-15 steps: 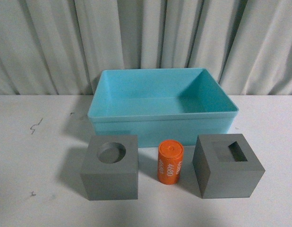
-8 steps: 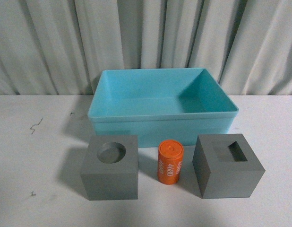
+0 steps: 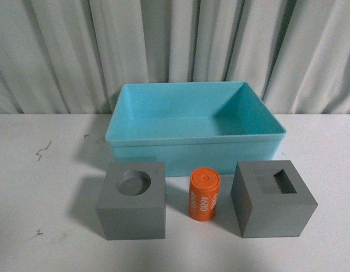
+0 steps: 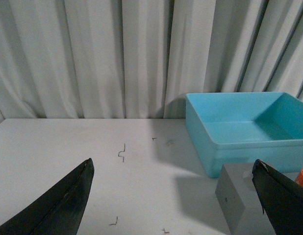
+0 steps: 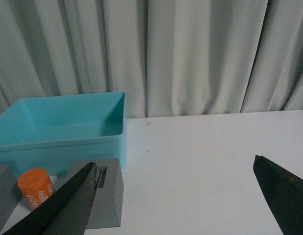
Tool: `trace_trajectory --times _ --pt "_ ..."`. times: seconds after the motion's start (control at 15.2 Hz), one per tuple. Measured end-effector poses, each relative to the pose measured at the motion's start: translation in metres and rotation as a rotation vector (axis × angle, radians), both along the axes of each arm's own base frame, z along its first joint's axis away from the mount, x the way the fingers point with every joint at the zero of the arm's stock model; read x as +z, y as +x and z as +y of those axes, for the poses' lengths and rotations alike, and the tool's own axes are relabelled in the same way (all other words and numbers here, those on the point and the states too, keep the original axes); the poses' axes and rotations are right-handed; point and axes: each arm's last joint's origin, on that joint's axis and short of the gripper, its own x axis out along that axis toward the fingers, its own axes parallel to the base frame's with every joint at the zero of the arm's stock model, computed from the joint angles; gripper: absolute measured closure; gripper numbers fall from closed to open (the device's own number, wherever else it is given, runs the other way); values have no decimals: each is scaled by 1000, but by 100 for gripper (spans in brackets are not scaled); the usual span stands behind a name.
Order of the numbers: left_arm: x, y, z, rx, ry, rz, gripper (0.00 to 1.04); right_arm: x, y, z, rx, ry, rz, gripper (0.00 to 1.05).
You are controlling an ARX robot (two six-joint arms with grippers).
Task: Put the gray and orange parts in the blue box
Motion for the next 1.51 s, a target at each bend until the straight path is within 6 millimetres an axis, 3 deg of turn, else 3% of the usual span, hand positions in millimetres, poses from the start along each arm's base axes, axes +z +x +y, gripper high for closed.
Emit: trace_trajectory --times 0.39,0.46,0.53,0.59,0.72,0.79,0.86,0.99,1.12,1.18,1.32,1.51 --pt "0 0 0 0 0 0 7 0 0 0 0 0 0 6" --pt "0 0 0 0 0 0 7 -2 -1 -1 1 27 132 6" --pt "0 0 0 -1 0 0 7 1 6 -5 -18 87 404 6" --pt "0 0 0 0 0 -1 7 13 23 -14 -55 133 474 6" --pt "0 0 0 0 0 0 7 49 62 -24 10 120 388 6" --pt "0 0 0 0 0 0 7 69 89 -24 76 74 351 6" --pt "0 0 0 0 0 0 7 75 116 -21 145 27 337 6" --pt "0 0 0 0 0 0 7 46 160 -13 204 -5 439 6" --pt "0 0 0 0 0 0 7 5 182 -4 227 16 611 6" --pt "0 0 0 0 0 0 7 -11 187 2 235 15 679 6" --pt "0 0 0 0 0 0 7 -23 194 22 293 10 708 6" --pt "0 0 0 0 0 0 7 -45 202 28 268 16 766 6"
